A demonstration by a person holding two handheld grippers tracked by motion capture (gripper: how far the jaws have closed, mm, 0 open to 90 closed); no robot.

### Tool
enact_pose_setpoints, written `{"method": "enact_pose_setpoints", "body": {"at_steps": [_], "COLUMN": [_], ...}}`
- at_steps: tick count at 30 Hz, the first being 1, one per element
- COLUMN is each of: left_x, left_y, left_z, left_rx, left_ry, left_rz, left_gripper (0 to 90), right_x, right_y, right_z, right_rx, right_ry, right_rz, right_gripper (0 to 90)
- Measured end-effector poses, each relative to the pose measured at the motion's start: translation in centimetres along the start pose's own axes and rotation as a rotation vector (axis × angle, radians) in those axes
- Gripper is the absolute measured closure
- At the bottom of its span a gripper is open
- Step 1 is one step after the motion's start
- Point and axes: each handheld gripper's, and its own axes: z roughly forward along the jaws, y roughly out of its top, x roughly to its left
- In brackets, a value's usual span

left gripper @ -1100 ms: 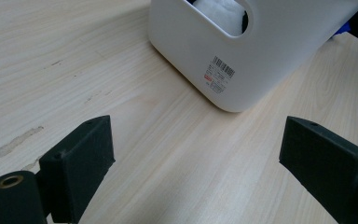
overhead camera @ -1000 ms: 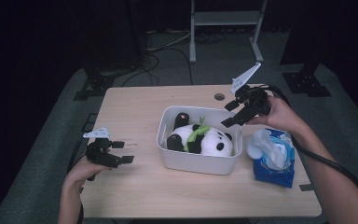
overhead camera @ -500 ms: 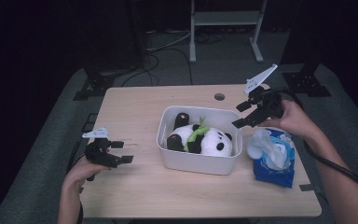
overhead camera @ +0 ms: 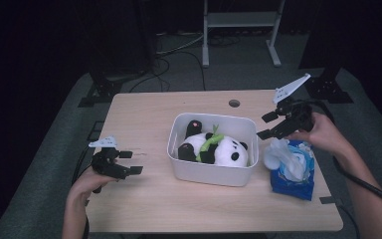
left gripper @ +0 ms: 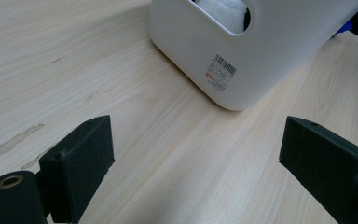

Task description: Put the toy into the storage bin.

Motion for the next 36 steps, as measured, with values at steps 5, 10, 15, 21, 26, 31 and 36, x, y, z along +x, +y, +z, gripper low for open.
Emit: {"method": "enact_pose_setpoints", "body": {"at_steps": [5, 10, 15, 21, 26, 31, 36], "left_x": [0.0, 0.0, 0.0, -0.1, 0.0, 0.0, 0.0], "left_y": [0.0, 0.0, 0.0, 0.1, 0.0, 0.0, 0.0], "left_z": [-0.1, 0.0, 0.1, 0.1, 0.2, 0.2, 0.1], "left_rx": [-0.001, 0.001, 0.002, 0.004, 0.005, 0.005, 0.003], "left_ry": [0.001, 0.002, 0.001, 0.000, 0.001, 0.001, 0.000], "left_rz": [-0.001, 0.003, 0.004, 0.006, 0.007, 0.006, 0.006], "left_gripper": [8.7, 8.7, 8.7, 8.7, 8.7, 8.7, 8.7], "right_x": [0.0, -0.2, -0.4, -0.7, -0.9, -1.0, -1.0], "right_y": [-0.9, -2.0, -3.2, -4.7, -5.7, -6.7, -7.7], "right_z": [0.1, 0.0, 0.0, 0.1, 0.3, 0.4, 0.5], "right_rx": [-0.002, -0.004, -0.011, -0.018, -0.021, -0.021, -0.028], "right_ry": [0.001, -0.003, -0.005, -0.006, -0.005, -0.007, -0.007], "right_rz": [0.024, 0.053, 0.076, 0.107, 0.127, 0.148, 0.165], "right_gripper": [26.8, 26.7, 26.8, 26.8, 26.8, 26.8, 26.8]}}
